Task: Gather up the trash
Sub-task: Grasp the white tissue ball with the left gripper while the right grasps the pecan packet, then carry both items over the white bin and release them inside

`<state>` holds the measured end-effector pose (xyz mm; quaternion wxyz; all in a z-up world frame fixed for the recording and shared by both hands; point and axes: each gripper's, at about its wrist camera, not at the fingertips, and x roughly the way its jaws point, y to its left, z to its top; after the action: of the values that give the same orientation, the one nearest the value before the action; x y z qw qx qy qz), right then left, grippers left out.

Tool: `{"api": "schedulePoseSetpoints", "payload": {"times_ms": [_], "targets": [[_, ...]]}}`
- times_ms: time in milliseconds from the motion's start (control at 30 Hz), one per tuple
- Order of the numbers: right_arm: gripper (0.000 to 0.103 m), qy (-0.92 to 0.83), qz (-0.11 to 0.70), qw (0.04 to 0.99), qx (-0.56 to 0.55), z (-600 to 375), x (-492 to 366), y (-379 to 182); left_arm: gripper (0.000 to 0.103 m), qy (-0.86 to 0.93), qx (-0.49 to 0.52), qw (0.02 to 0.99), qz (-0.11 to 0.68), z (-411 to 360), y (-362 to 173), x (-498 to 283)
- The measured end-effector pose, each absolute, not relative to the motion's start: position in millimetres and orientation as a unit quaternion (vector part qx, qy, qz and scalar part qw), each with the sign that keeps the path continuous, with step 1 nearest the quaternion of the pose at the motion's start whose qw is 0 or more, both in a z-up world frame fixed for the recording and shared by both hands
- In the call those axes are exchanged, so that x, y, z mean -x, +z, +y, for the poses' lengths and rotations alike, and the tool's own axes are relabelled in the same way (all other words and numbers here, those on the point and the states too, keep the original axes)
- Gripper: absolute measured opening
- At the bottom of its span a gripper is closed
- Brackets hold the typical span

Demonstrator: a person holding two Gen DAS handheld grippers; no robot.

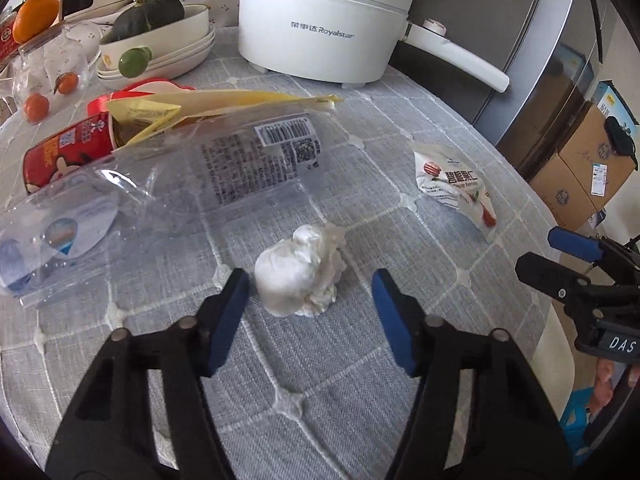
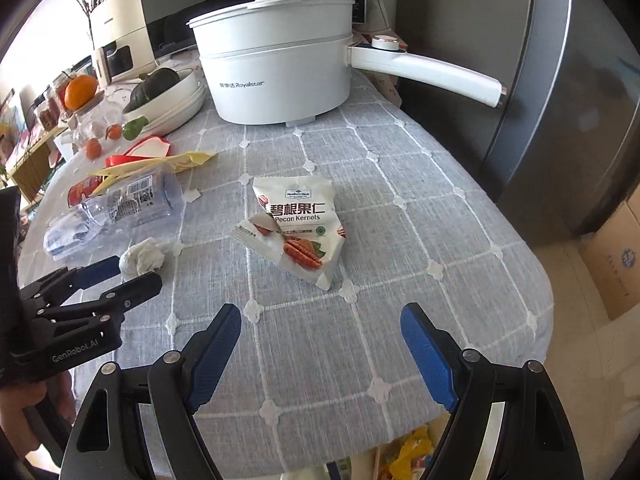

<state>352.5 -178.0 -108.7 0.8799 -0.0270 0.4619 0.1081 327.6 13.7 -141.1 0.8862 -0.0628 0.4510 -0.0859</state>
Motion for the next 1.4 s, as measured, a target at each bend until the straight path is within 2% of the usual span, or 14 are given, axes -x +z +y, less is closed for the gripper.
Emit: {"api": "schedulePoseSetpoints", "payload": {"times_ms": [67, 167, 367, 500, 667, 700, 733, 1033, 1400], "targets": [[0.084, 0.115, 0.462, 0.879, 0.029, -173, -362, -113, 0.045, -0.085, 0.061, 0.890, 0.443, 15, -142, -329], [0.084, 0.126, 0.462, 0.877, 0.028, -165, -378, -119, 0.038, -0.094, 0.066, 0.889, 0.444, 16, -142, -332], [0.083, 0.131, 0.449, 0.881, 0.071, -145, -403, -130, 0.036, -0.095, 0.047, 0.887, 0.450, 21, -141, -327], [0.077, 0.134, 0.429, 0.885, 0.121, -132, -410, -138, 0.036, -0.093, 0.043, 0.883, 0.458, 31, -138, -324], [0.035, 0.137, 0.429, 0.884, 0.127, -129, -410, -144, 0.036, -0.082, 0.046, 0.881, 0.464, 50, -137, -319], [0.031, 0.131, 0.429, 0.884, 0.130, -128, -409, -144, 0.036, -0.080, 0.047, 0.880, 0.466, 54, -136, -317], [0.011, 0.130, 0.430, 0.884, 0.131, -128, -407, -144, 0.036, -0.079, 0.049, 0.880, 0.466, 57, -136, -316], [0.010, 0.130, 0.434, 0.885, 0.110, -135, -374, -114, 0.036, -0.086, 0.068, 0.880, 0.463, 74, -114, -287], [0.010, 0.138, 0.415, 0.894, 0.094, -161, -285, -53, 0.036, -0.142, 0.056, 0.888, 0.433, 52, -77, -224]]}}
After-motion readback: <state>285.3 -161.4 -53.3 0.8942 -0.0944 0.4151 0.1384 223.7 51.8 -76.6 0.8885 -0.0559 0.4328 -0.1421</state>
